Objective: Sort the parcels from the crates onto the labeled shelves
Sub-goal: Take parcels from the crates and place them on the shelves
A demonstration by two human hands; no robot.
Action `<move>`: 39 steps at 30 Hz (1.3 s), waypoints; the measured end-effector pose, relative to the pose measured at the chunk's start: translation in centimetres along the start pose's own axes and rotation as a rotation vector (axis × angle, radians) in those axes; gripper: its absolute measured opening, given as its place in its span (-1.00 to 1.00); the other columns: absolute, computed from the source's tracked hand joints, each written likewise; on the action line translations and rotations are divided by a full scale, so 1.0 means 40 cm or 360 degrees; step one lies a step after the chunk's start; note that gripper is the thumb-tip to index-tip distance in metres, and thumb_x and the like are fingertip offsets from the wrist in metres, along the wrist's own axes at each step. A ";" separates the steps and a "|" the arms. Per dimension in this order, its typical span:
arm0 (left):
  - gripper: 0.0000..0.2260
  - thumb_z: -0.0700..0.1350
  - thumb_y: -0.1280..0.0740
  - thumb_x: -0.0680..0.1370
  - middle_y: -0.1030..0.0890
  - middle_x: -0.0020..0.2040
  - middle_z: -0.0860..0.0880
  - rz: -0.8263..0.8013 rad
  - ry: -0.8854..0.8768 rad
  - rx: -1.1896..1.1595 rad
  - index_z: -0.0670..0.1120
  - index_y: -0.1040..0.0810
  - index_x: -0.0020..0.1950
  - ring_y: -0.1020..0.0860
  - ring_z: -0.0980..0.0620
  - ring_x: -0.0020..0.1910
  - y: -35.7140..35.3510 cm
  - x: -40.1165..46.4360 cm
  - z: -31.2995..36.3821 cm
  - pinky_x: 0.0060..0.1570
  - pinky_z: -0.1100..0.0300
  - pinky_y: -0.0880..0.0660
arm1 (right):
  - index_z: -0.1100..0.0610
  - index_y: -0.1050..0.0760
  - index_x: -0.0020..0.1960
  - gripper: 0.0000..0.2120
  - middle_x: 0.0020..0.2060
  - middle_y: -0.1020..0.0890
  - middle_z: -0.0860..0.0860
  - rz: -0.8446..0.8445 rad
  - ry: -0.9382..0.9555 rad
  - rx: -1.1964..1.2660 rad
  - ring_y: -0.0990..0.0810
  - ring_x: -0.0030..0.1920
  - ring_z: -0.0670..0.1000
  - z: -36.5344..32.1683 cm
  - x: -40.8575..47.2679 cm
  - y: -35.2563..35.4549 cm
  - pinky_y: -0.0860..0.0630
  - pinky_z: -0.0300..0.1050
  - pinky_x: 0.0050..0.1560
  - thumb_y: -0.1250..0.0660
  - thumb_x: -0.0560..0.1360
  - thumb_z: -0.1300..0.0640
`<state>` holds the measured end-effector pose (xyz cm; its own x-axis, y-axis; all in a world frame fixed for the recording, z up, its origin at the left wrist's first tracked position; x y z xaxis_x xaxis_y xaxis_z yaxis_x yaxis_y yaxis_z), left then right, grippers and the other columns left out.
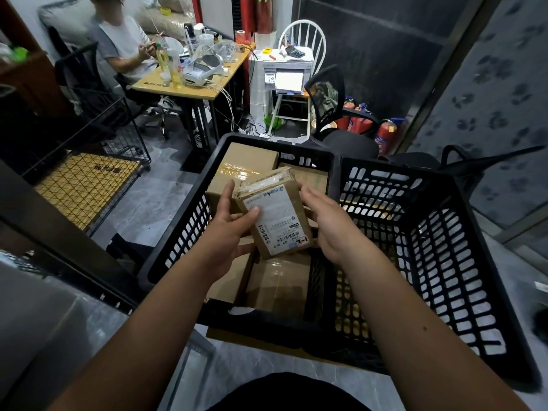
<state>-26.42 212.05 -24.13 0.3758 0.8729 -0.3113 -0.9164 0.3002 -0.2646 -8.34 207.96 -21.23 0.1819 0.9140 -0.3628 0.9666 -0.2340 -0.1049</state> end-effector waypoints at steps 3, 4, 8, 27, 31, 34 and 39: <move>-0.20 -0.03 -0.48 0.50 -0.58 0.34 -0.13 -0.0030 0.0033 -0.0043 0.47 -0.15 0.57 -0.64 -0.18 0.24 -0.005 0.000 -0.007 -0.04 -0.22 -0.67 | -0.09 -0.58 0.41 -0.69 -0.08 -0.75 -0.22 0.0050 0.0073 -0.0033 -0.71 -0.19 -0.26 -0.012 0.006 0.010 -0.66 -0.06 -0.21 -0.23 0.72 0.10; -0.20 0.00 -0.49 0.48 -0.58 0.34 -0.12 -0.0034 0.0033 -0.0050 0.46 -0.16 0.57 -0.64 -0.18 0.24 -0.006 -0.001 -0.007 -0.02 -0.24 -0.66 | -0.08 -0.59 0.40 -0.68 -0.05 -0.75 -0.20 0.0055 0.0094 -0.0046 -0.72 -0.19 -0.24 -0.013 0.011 0.013 -0.65 -0.13 -0.27 -0.23 0.72 0.14; -0.30 0.10 -0.47 0.45 -0.54 0.36 -0.09 -0.0026 0.0066 -0.0094 0.38 -0.26 0.53 -0.60 -0.23 0.28 -0.003 -0.001 -0.011 0.06 -0.34 -0.63 | -0.06 -0.66 0.32 -0.59 0.12 -0.74 -0.08 0.0095 0.0138 -0.0074 -0.74 -0.04 -0.08 -0.015 0.014 0.015 -0.62 -0.20 -0.24 -0.23 0.67 0.32; -0.74 -0.04 -0.22 0.73 -0.62 0.30 -0.07 0.0343 0.0133 -0.0188 0.19 -0.45 0.41 -0.62 -0.13 0.24 0.063 0.005 -0.041 0.09 -0.23 -0.58 | 0.16 -0.67 0.10 -0.69 -0.02 -0.77 0.04 0.0399 0.0208 0.0250 -0.77 -0.01 0.01 0.024 0.009 0.066 -0.70 -0.07 0.00 -0.64 0.39 0.23; -0.56 -0.26 -0.30 0.67 -0.59 0.35 -0.04 0.0453 -0.0012 -0.0150 0.17 -0.42 0.46 -0.63 -0.08 0.25 0.086 0.003 -0.035 0.11 -0.05 -0.63 | 0.13 -0.67 0.18 -0.72 0.02 -0.76 -0.02 0.0297 0.0308 0.0178 -0.74 0.04 -0.07 -0.004 0.004 0.048 -0.65 -0.24 -0.03 -0.55 0.48 0.26; -0.33 -0.43 -0.28 0.62 -0.53 0.31 0.05 0.0459 -0.0177 -0.0062 0.19 -0.29 0.57 -0.60 -0.01 0.23 0.079 -0.004 -0.007 -0.08 0.10 -0.69 | 0.09 -0.66 0.22 -0.73 0.08 -0.72 0.00 0.0276 0.0311 0.0151 -0.70 0.10 -0.03 -0.014 0.002 0.034 -0.62 -0.17 0.02 -0.50 0.53 0.22; -0.18 -0.56 -0.26 0.54 -0.41 0.33 0.03 0.0495 -0.0582 0.0384 0.19 -0.29 0.58 -0.55 0.07 0.17 0.066 -0.047 0.047 -0.15 0.34 -0.61 | -0.04 -0.69 0.24 -0.77 0.16 -0.68 -0.08 0.0292 0.0338 0.0133 -0.60 0.17 -0.13 -0.033 -0.006 0.025 -0.49 -0.20 0.05 -0.40 0.63 0.14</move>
<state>-29.82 211.95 -22.51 0.0485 0.9988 0.0083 -0.9986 0.0484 0.0200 -7.18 207.94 -20.03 0.3946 0.9008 -0.1815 0.8974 -0.4202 -0.1347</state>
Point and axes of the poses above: each hand's wrist, its own x-axis towards the middle knuckle, its own y-axis out of the back of the hand, z = x × y, the point moved 9 cm from there along x, towards the middle knuckle
